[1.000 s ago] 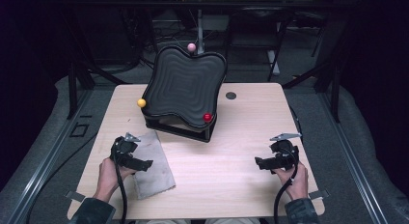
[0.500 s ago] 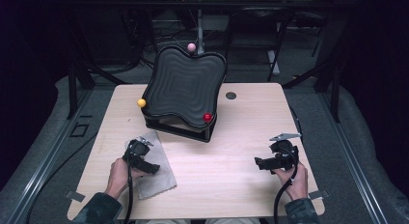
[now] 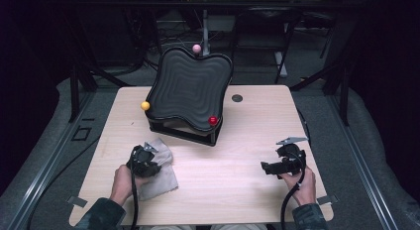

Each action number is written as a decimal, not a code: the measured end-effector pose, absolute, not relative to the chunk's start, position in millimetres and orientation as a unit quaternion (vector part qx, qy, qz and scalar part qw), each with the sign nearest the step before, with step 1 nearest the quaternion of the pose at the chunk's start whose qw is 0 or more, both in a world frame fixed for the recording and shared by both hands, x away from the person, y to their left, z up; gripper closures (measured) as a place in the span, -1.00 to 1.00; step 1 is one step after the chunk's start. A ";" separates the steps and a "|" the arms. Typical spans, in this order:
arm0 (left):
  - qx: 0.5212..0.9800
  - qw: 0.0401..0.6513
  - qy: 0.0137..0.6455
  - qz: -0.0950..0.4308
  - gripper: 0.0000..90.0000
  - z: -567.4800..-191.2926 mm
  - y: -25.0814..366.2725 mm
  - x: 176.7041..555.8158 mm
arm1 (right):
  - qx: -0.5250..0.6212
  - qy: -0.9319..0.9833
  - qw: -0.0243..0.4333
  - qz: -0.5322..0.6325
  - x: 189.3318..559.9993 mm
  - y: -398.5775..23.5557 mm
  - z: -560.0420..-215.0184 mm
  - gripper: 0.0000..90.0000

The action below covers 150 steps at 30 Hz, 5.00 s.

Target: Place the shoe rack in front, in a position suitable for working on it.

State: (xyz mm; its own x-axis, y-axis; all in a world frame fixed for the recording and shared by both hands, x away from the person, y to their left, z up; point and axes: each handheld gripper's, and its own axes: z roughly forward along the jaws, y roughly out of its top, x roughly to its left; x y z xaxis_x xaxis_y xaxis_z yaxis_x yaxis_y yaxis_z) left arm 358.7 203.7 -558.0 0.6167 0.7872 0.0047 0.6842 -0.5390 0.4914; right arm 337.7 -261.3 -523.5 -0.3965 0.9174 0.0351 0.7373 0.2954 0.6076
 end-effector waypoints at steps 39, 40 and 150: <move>0.788 0.273 0.513 0.204 0.87 -483.3 281.6 294.6 | 0.521 0.791 0.165 0.274 337.5 -256.2 -524.5 -1.00; 0.787 0.265 0.520 0.200 0.87 -485.2 286.9 294.8 | 0.521 0.791 0.165 0.274 337.5 -256.2 -524.5 -1.00; 0.799 0.279 0.491 0.208 0.34 -455.7 234.0 468.0 | 0.400 0.808 0.177 0.395 415.6 -102.2 -465.7 0.33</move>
State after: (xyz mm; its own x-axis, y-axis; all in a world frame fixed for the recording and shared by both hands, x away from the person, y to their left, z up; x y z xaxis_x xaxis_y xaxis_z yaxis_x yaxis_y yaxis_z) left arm 468.0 234.0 -455.7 0.4325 0.8997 0.0582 0.6682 -0.3632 0.6493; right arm 415.6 -102.2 -465.7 -0.6177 0.7858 0.0307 0.5066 0.3677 0.7798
